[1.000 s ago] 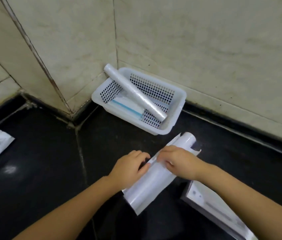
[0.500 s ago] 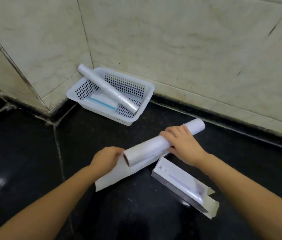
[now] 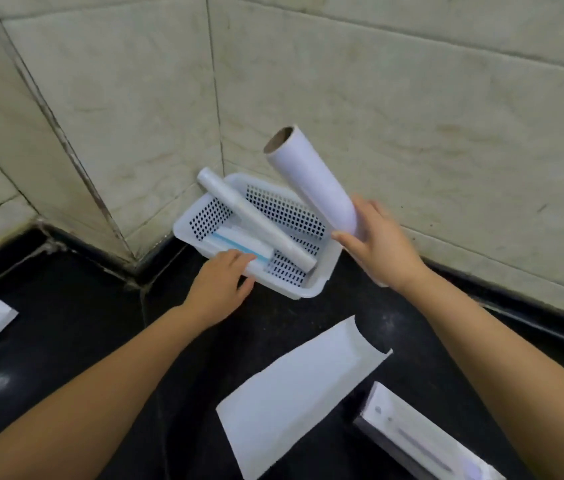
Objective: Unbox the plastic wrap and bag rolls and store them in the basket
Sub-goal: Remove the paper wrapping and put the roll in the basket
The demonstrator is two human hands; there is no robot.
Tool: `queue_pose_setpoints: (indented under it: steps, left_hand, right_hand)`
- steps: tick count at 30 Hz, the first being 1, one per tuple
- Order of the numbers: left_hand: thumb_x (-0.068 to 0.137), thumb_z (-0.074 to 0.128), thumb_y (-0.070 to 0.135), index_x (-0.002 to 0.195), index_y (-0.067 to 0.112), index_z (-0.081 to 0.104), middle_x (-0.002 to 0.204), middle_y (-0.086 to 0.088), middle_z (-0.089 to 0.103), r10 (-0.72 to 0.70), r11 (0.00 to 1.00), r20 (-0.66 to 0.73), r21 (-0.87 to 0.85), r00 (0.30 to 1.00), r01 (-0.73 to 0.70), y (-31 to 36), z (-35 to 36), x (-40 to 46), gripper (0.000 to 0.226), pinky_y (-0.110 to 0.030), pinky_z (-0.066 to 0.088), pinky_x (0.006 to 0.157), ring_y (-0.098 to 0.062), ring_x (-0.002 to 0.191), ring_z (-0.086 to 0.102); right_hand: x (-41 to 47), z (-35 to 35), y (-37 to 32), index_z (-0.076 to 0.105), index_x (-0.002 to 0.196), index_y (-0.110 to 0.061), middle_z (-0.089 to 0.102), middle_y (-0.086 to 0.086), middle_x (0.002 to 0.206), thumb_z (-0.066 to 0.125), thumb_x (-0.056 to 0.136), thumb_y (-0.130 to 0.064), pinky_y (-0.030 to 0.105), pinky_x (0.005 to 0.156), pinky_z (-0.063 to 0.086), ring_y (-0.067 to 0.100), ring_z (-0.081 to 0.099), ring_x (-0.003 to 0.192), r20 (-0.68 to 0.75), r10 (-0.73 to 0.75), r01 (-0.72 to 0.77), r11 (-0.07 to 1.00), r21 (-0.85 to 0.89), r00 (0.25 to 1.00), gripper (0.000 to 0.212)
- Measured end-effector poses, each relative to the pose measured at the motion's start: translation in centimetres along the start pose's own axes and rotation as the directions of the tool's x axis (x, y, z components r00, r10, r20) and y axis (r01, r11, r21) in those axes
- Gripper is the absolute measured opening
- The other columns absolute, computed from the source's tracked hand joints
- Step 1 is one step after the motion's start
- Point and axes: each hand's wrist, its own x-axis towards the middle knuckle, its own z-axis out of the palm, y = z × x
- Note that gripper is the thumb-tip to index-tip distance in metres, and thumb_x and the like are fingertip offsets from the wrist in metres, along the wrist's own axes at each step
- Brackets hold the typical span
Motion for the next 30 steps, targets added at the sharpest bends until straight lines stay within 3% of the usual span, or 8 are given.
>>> queue_pose_setpoints:
  steps: [3,7,11,15,17,19,22,30]
  left_hand:
    - [0.093,0.047,0.038,0.139,0.013,0.037,0.146,-0.013,0.038,-0.115,0.976,0.093,0.194,0.989,0.095,-3.8,0.2,1.2,0.053,-0.049,0.020,0.114,-0.028,0.137,0.031]
    - [0.093,0.038,0.049,0.144,0.018,0.025,0.154,-0.008,0.023,-0.117,0.960,0.151,0.272,0.982,0.072,-6.0,1.8,1.1,0.061,-0.052,-0.003,0.116,-0.023,0.145,0.009]
    - [0.091,0.045,0.045,0.139,0.016,0.031,0.150,-0.011,0.030,-0.065,0.973,0.101,0.226,0.993,0.041,-6.2,2.4,0.9,0.058,-0.053,-0.003,0.115,-0.026,0.143,0.014]
    - [0.087,0.053,0.040,0.131,0.013,0.042,0.141,-0.012,0.042,0.001,0.981,0.029,0.195,1.000,-0.007,-6.6,2.7,0.8,0.053,-0.052,-0.003,0.113,-0.028,0.139,0.026]
    - [0.086,0.055,0.039,0.129,0.012,0.044,0.139,-0.012,0.044,0.006,0.979,0.022,0.204,1.000,-0.010,-6.5,2.8,0.8,0.052,-0.052,-0.004,0.112,-0.028,0.138,0.029]
    - [0.087,0.053,0.041,0.130,0.012,0.042,0.140,-0.012,0.042,-0.013,0.975,0.029,0.220,0.999,0.006,-6.4,2.9,0.9,0.053,-0.052,-0.004,0.112,-0.028,0.138,0.026]
    - [0.087,0.050,0.041,0.132,0.014,0.037,0.143,-0.011,0.037,-0.036,0.973,0.054,0.229,0.998,0.023,-6.2,2.8,1.1,0.054,-0.051,-0.007,0.112,-0.026,0.140,0.021]
    - [0.084,0.047,0.027,0.143,0.017,0.021,0.149,-0.011,0.022,-0.138,0.959,0.291,0.279,0.947,0.054,-4.3,0.7,2.3,0.065,-0.058,-0.010,0.111,-0.026,0.141,0.010]
  right_hand:
    - [6.0,2.5,-4.0,0.041,0.134,-0.020,0.055,0.011,0.119,0.057,0.087,-0.040,0.033,0.080,0.040,0.024,0.052,0.103,-0.019,-0.049,0.051,0.991,0.127,0.999,0.054]
    - [11.4,9.1,-6.3,0.044,0.131,-0.012,0.057,0.018,0.123,0.058,0.088,-0.034,0.034,0.079,0.040,0.033,0.054,0.107,0.141,0.008,-0.027,0.991,0.132,0.990,0.050]
    - [12.2,15.0,-4.7,0.044,0.132,-0.009,0.056,0.018,0.125,0.057,0.090,-0.033,0.035,0.085,0.043,0.033,0.055,0.106,0.306,0.154,-0.150,0.988,-0.037,0.940,0.050]
    - [13.0,16.9,-3.0,0.040,0.131,-0.009,0.048,0.021,0.121,0.055,0.090,-0.031,0.042,0.085,0.046,0.035,0.049,0.102,0.135,0.225,-0.193,0.957,-0.215,0.965,0.049]
    - [13.0,17.1,-2.1,0.032,0.137,-0.012,0.044,0.021,0.131,0.051,0.091,-0.027,0.046,0.092,0.045,0.036,0.045,0.113,0.138,0.200,-0.156,0.948,-0.279,0.970,0.051]
    - [12.2,17.5,-1.3,0.013,0.147,-0.017,0.021,0.018,0.152,0.043,0.096,-0.022,0.052,0.109,0.031,0.035,0.025,0.138,0.268,0.192,-0.107,0.947,-0.302,0.944,0.060]
    - [11.0,17.8,-0.6,-0.008,0.149,-0.020,-0.007,0.011,0.159,0.032,0.099,-0.015,0.053,0.117,0.006,0.028,-0.005,0.146,0.334,0.222,-0.119,0.945,-0.303,0.916,0.064]
    - [5.7,10.8,1.2,-0.002,0.150,-0.022,0.003,0.010,0.159,0.034,0.099,-0.029,0.053,0.116,0.009,0.026,0.003,0.146,0.263,0.303,-0.229,0.933,-0.278,0.916,0.063]
